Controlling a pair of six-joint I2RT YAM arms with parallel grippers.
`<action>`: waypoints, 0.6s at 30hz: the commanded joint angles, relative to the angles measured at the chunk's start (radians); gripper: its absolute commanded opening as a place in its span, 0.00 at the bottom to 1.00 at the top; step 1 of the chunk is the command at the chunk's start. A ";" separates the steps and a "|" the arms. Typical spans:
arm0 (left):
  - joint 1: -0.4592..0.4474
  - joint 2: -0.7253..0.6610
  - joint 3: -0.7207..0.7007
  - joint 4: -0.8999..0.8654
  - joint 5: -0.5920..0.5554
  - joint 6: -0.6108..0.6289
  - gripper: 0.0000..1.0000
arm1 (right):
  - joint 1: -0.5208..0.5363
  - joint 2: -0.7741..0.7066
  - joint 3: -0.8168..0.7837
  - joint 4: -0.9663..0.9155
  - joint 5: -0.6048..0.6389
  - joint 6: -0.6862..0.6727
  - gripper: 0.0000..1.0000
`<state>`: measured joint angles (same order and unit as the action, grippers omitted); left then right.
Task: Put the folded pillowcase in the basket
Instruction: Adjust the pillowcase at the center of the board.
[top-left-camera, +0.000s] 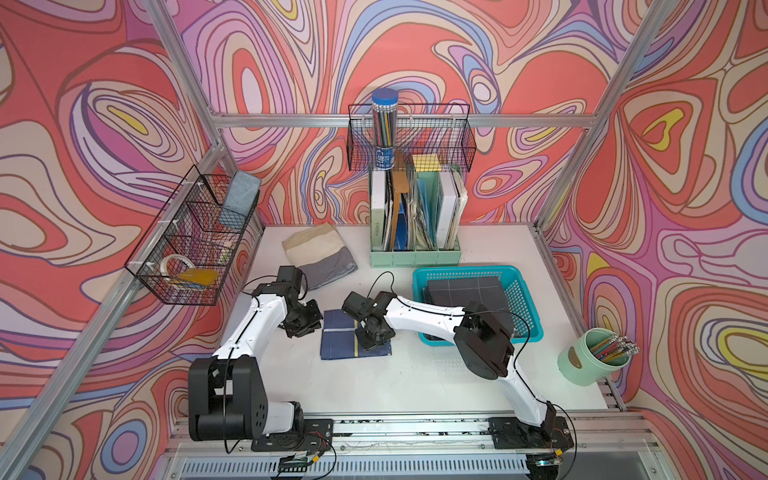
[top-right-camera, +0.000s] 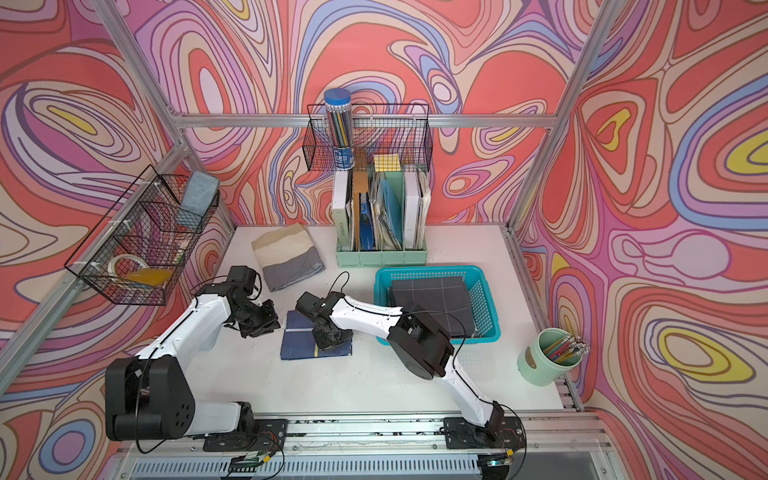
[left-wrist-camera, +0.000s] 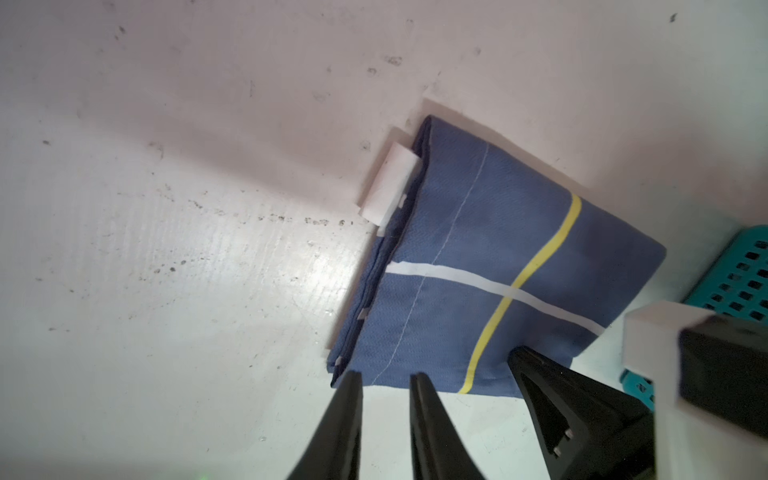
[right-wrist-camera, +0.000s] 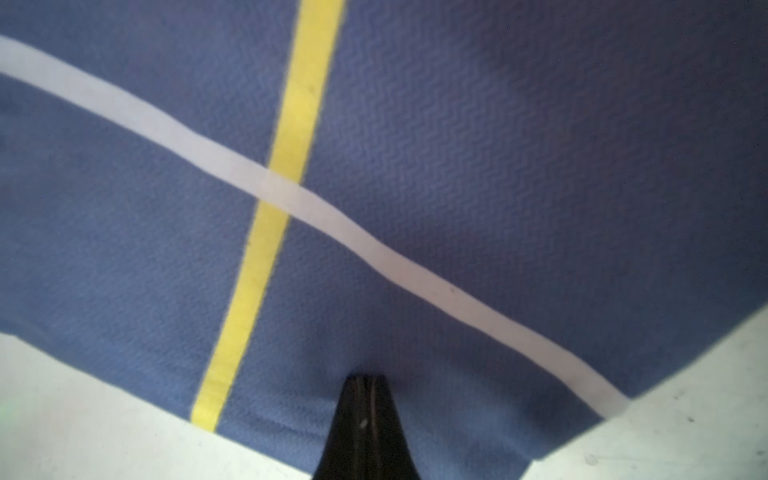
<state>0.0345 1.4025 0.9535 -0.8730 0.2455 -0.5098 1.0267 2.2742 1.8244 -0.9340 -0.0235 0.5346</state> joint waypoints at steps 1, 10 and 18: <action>0.017 0.024 0.016 -0.047 -0.040 0.049 0.30 | 0.006 -0.029 -0.025 0.029 -0.019 0.025 0.00; 0.019 0.110 0.038 -0.010 -0.056 0.039 0.40 | -0.050 -0.156 -0.021 -0.057 0.143 0.023 0.28; 0.018 0.146 0.067 -0.008 0.008 0.122 0.46 | -0.109 -0.224 -0.188 0.057 0.074 0.080 0.57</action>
<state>0.0475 1.5341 0.9947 -0.8707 0.2298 -0.4400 0.9092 2.0418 1.6691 -0.9257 0.0822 0.5896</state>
